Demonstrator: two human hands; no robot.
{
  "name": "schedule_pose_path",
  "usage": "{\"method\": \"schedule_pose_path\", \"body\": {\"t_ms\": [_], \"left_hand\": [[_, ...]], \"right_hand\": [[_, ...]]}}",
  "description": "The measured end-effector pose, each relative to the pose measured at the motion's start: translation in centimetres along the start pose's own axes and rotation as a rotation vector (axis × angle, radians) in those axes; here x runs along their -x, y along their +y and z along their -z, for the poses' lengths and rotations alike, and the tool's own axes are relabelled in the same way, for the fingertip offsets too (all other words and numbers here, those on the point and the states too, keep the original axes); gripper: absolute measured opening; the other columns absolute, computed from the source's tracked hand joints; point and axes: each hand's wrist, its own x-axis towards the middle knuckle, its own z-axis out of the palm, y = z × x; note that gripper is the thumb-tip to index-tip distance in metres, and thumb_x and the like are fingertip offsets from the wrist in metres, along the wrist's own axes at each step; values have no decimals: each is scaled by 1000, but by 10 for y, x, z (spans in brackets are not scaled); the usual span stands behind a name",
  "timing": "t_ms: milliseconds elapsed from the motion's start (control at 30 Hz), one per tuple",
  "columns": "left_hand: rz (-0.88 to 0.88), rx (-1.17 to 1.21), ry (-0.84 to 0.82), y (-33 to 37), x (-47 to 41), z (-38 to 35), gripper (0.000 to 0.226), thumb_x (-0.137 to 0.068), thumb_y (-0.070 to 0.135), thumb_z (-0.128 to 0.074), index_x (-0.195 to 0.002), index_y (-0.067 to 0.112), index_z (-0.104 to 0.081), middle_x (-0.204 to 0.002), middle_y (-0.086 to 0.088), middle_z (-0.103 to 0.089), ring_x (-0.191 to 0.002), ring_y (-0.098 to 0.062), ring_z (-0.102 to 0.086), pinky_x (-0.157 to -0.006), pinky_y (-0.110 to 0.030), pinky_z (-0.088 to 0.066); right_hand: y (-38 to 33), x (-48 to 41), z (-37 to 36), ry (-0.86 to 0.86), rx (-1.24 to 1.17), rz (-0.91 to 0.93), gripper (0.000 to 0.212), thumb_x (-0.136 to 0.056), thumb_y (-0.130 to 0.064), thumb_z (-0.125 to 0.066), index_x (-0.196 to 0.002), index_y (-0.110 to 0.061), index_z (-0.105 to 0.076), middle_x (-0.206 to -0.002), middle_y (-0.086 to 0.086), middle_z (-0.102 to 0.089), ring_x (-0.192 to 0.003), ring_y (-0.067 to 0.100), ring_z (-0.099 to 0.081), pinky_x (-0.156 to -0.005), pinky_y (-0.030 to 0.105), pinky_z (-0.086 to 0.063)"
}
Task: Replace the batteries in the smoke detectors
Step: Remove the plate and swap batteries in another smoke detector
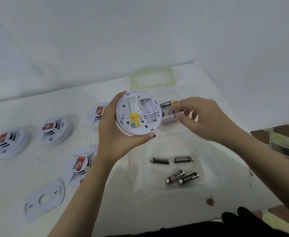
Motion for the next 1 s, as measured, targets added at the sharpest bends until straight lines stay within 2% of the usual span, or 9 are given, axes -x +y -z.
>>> {"method": "schedule_pose_path", "body": {"t_ms": [100,200,333,433,533,633,733,867,1000], "left_hand": [[2,54,13,-1,-11,-10,97,-50,47,-84,-133,17,-43,-130,12,-53,-123,-1,-50,-101,-20,-42],[15,126,14,-7,-17,-18,97,-52,36,-87,-134,12,-42,-129,14,-51,-123,-9,-51,-100,-31,-46],[35,164,27,-12,-18,-25,96,-53,25,-86,-135,13,-37,-132,9,-47,-125,-9,-48,-99,-22,-44],[71,177,35,-16,-17,-27,97,-53,23,-85,-135,12,-36,-133,5,-46,-126,-10,-47,-101,-25,-45],[90,166,36,-19,-16,-27,98,-53,23,-85,-136,11,-35,-135,2,-45,-128,-10,-46,-103,-28,-44],[108,152,31,-21,-15,-28,99,-52,25,-85,-137,10,-35,-136,1,-45,-128,-9,-46,-104,-28,-44],[129,149,31,-21,-14,-29,102,-51,28,-85,-138,9,-35,-136,2,-46,-127,-7,-46,-103,-26,-44],[133,133,26,-21,-15,-28,102,-50,32,-85,-137,10,-37,-133,8,-48,-126,-6,-48,-102,-24,-44],[120,101,16,-18,-14,-23,101,-51,39,-85,-137,11,-41,-134,6,-52,-126,-5,-49,-102,-27,-45]], "right_hand": [[15,-40,2,-135,236,-168,22,-86,-18,-58,-106,-17,-67,-100,2,-65,-81,14,-52,-78,26,-40],[26,-67,-6,-259,365,-289,23,-86,-20,-59,-107,-16,-66,-109,1,-62,-100,18,-54,-79,28,-43],[28,-83,-21,-288,475,-347,14,-80,-18,-65,-83,-4,-64,-88,9,-64,-82,25,-59,-61,29,-46],[24,-83,-25,-275,498,-374,39,-76,-20,-72,-55,-11,-40,-58,4,-42,-62,24,-44,-45,23,-27],[21,-82,-27,-287,483,-426,45,-75,-25,-75,-55,-14,-37,-59,0,-38,-71,24,-46,-44,23,-25],[21,-84,-27,-298,468,-435,28,-75,-25,-74,-65,-11,-52,-64,0,-47,-73,22,-50,-46,21,-28],[24,-82,-29,-251,371,-409,19,-74,-12,-68,-92,-11,-61,-84,1,-57,-81,20,-52,-49,21,-32],[27,-74,-27,-51,27,-363,18,-75,-4,-58,-89,-15,-58,-75,0,-67,-74,20,-63,-62,31,-53],[9,-65,-11,136,-398,-349,17,-80,-10,-66,-94,-18,-58,-63,-1,-69,-48,9,-51,-44,21,-46]]}}
